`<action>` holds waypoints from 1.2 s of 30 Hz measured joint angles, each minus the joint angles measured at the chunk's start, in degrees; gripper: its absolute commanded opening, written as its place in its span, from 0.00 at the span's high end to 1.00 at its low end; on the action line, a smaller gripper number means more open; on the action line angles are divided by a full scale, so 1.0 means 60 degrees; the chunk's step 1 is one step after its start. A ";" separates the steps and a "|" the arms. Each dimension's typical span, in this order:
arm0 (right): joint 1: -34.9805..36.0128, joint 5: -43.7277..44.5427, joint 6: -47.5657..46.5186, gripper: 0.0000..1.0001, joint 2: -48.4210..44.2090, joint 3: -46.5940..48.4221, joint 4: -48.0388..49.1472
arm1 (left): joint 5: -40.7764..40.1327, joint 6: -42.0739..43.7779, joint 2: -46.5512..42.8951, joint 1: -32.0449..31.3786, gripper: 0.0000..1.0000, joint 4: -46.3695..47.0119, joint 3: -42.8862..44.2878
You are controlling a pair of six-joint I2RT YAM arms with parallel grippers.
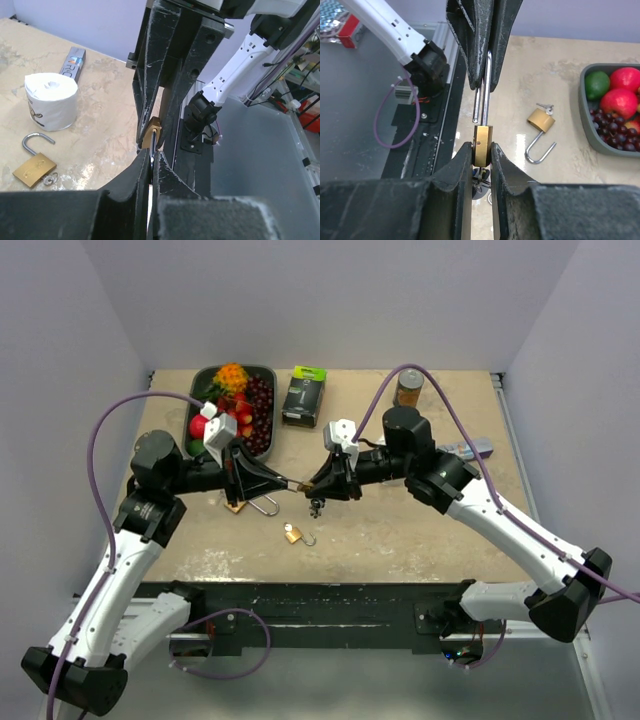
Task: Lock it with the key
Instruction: Lock the lock.
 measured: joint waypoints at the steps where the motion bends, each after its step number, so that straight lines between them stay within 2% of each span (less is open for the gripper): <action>1: -0.0007 -0.0142 0.0033 1.00 0.0018 0.0011 0.0004 | 0.0004 0.0113 -0.0040 -0.0036 1.00 -0.0011 -0.0015; 8: -0.0091 -0.0973 0.0270 1.00 0.0146 0.0040 -0.0164 | -0.0117 0.1111 -0.0280 -0.0488 1.00 -0.0306 -0.0055; 14: -0.0106 -0.1443 0.0481 1.00 0.0273 0.0051 -0.0382 | -0.0233 0.1333 -0.0306 -0.0787 1.00 -0.0452 -0.0106; 34: -0.0153 -0.1206 0.1260 1.00 0.0288 -0.0120 -0.0288 | -0.0412 0.0415 -0.0051 -0.1166 1.00 0.1402 -0.1005; 35: -0.0157 -0.1209 0.1279 0.96 0.0295 -0.0124 -0.0299 | -0.0408 0.0415 -0.0026 -0.1166 1.00 0.1432 -0.1009; 36: -0.0160 -0.1206 0.1286 0.85 0.0299 -0.0124 -0.0321 | -0.0412 0.0430 -0.0011 -0.1166 1.00 0.1392 -0.0991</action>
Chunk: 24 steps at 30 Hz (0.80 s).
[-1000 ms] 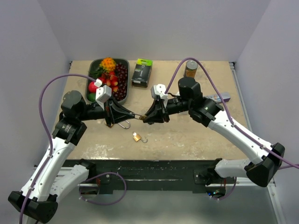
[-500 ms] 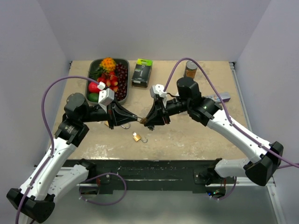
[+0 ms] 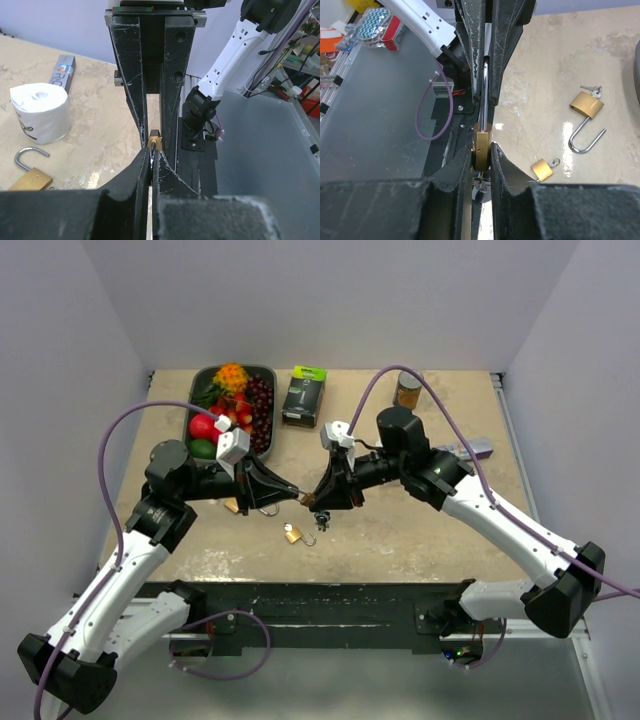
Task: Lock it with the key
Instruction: Lock the lock.
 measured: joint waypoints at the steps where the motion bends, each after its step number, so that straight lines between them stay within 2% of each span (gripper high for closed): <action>1: -0.0004 0.0007 -0.0007 0.74 0.0007 0.0000 -0.0051 | 0.0000 0.0073 0.0029 0.0000 1.00 -0.0131 0.0066; 2: -0.0004 0.0022 -0.0029 0.55 0.0011 0.0007 -0.0124 | 0.0007 0.0200 0.0073 0.0000 1.00 -0.0324 0.0160; 4: -0.0062 0.0040 -0.0131 0.45 0.0058 0.0018 -0.0113 | 0.0051 0.0521 0.0197 0.0168 1.00 -0.0790 0.0397; 5: -0.0095 0.0055 -0.0117 0.42 0.0095 0.0058 -0.0018 | 0.0120 0.0601 0.0251 0.0266 1.00 -0.0954 0.0452; 11: -0.0991 0.0055 -0.0127 0.46 0.0051 0.0062 0.0018 | 0.0259 0.0721 0.0459 0.1319 1.00 -0.1683 0.0466; 14: -0.1297 0.0146 -0.0240 0.46 0.0047 0.0058 -0.0124 | 0.0277 0.0426 0.0284 0.1341 1.00 -0.1504 0.0444; 24: -0.1260 0.0153 -0.0208 0.50 -0.0007 -0.0087 0.0055 | 0.0339 -0.0299 0.0007 0.1341 1.00 -0.0521 0.0390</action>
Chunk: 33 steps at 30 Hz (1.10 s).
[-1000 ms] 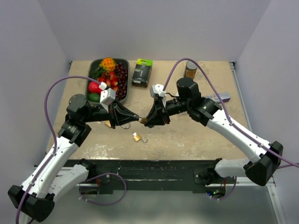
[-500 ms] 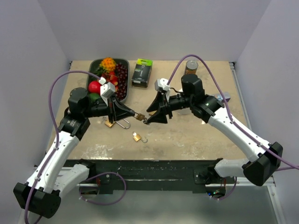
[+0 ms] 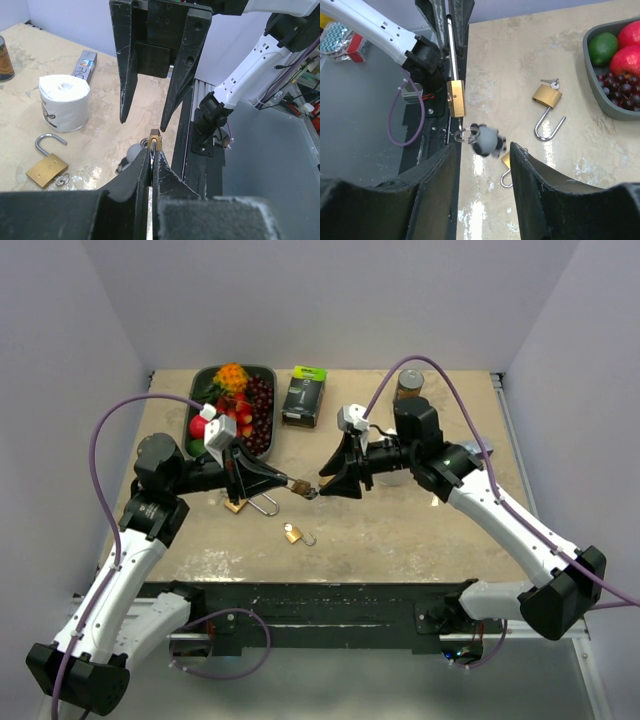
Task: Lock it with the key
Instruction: Lock the lock.
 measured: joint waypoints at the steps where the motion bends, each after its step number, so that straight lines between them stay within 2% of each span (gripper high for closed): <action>1: 0.0022 -0.0029 0.0026 0.50 0.0000 -0.0011 0.0051 | 0.0000 -0.0011 0.0000 0.0000 1.00 0.0011 0.0000; 11: 0.0616 -0.0186 0.0080 0.54 0.0004 -0.0080 0.0335 | 0.0106 -0.0226 0.0087 0.0000 1.00 0.0266 -0.0007; 18: 0.0718 -0.0175 0.0051 0.79 0.0066 -0.0080 0.0506 | 0.0182 -0.0233 0.0117 0.0000 1.00 0.0390 -0.0011; 21: 0.0718 -0.0157 -0.0007 0.86 0.0135 -0.0080 0.0499 | 0.0215 -0.0233 0.0117 0.0000 1.00 0.0375 -0.0011; 22: 0.0718 -0.0157 -0.0029 0.93 0.0135 -0.0080 0.0477 | 0.0208 -0.0229 0.0117 0.0004 1.00 0.0353 -0.0011; 24: 0.0718 -0.0160 -0.0127 1.00 0.0135 -0.0080 0.0459 | 0.0204 -0.0229 0.0127 0.0004 1.00 0.0350 -0.0011; 33: 0.0688 0.0117 -0.0605 1.00 0.0076 -0.0080 0.0022 | 0.0175 -0.0226 0.0321 0.0025 1.00 0.0317 -0.0018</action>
